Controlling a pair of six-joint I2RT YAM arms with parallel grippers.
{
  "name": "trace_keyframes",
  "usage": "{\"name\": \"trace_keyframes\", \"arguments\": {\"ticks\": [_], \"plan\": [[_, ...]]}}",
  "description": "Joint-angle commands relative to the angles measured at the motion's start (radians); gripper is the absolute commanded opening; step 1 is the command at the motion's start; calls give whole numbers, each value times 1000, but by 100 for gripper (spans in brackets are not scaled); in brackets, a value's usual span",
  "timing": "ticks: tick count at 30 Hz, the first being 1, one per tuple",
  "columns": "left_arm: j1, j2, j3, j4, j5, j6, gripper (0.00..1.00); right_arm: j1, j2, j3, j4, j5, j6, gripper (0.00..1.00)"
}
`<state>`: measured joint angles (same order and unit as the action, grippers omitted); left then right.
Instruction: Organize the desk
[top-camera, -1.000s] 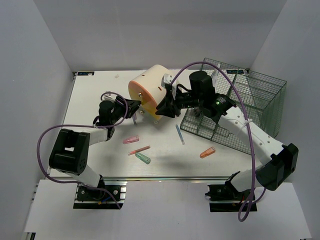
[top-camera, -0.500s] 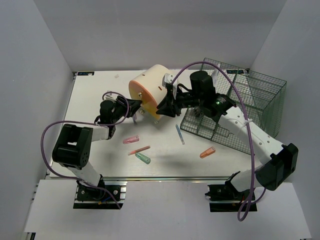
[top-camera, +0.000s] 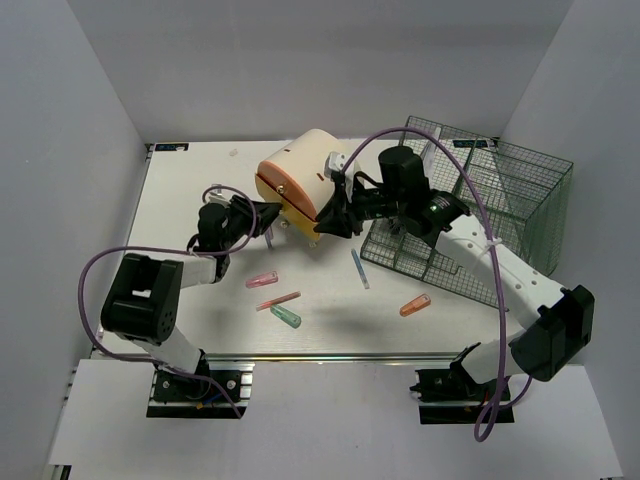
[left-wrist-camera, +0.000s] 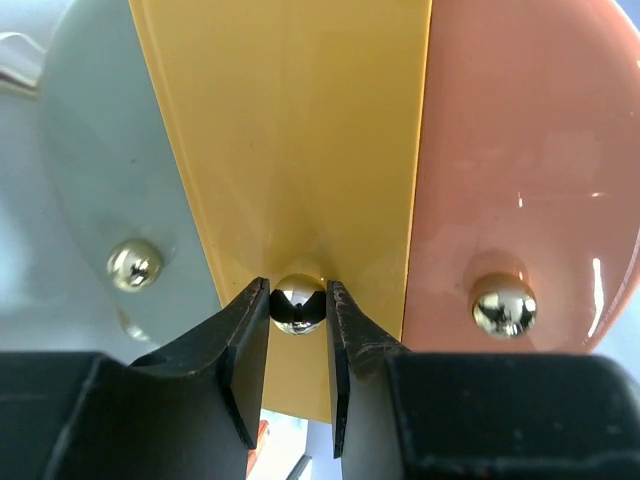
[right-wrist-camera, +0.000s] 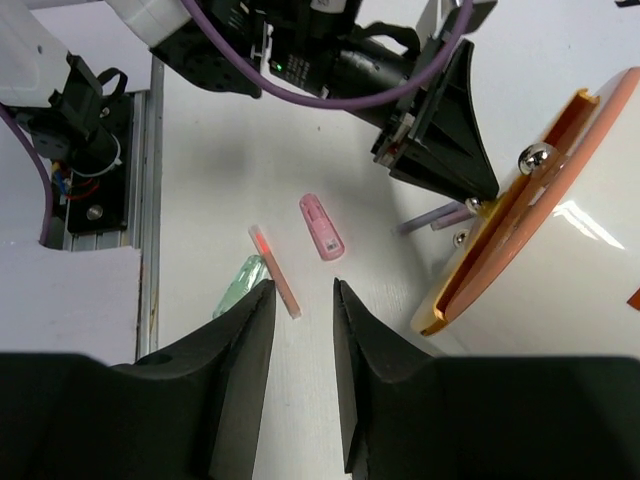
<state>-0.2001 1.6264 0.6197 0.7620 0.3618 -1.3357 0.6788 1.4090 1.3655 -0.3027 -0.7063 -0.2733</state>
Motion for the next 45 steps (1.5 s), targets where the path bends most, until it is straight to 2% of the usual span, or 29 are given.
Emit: {"name": "trace_keyframes", "arguments": {"ticks": [1,8,11,16,20,25,26,32,35,37,39,41,42,45], "plan": [[1,-106,-46,-26,-43,15,28,-1,-27,-17,33,-4,-27,36],[19,-223,-103,-121,-75,58,28,-1,-28,-39,30,-30,-38,38],[19,-230,-95,-148,-69,76,28,-2,-27,-39,20,-36,-53,45],[19,-232,-77,-231,-72,96,39,1,-22,-43,-12,-55,-98,52],[19,-255,-74,-285,-87,112,42,-1,-19,-49,-36,-65,-132,53],[28,-286,-63,-348,-104,130,63,4,-16,-49,-49,-73,-162,54],[28,-296,-58,-365,-112,145,64,7,-10,-42,-68,-79,-174,54],[28,-436,-14,-575,-227,217,69,22,-13,-39,-203,-133,-418,49],[28,-534,12,-710,-293,254,72,40,-18,-55,-279,-139,-527,43],[28,-585,26,-832,-346,280,73,57,-18,-72,-317,-134,-575,34],[28,-669,37,-918,-394,302,69,91,-12,-83,-343,-131,-598,26],[28,-724,49,-1021,-434,322,56,129,1,-91,-374,-107,-604,20],[28,-775,57,-1055,-443,332,38,143,4,-103,-375,-90,-600,20],[28,-858,75,-1173,-454,372,7,206,31,-126,-375,8,-546,19]]}}
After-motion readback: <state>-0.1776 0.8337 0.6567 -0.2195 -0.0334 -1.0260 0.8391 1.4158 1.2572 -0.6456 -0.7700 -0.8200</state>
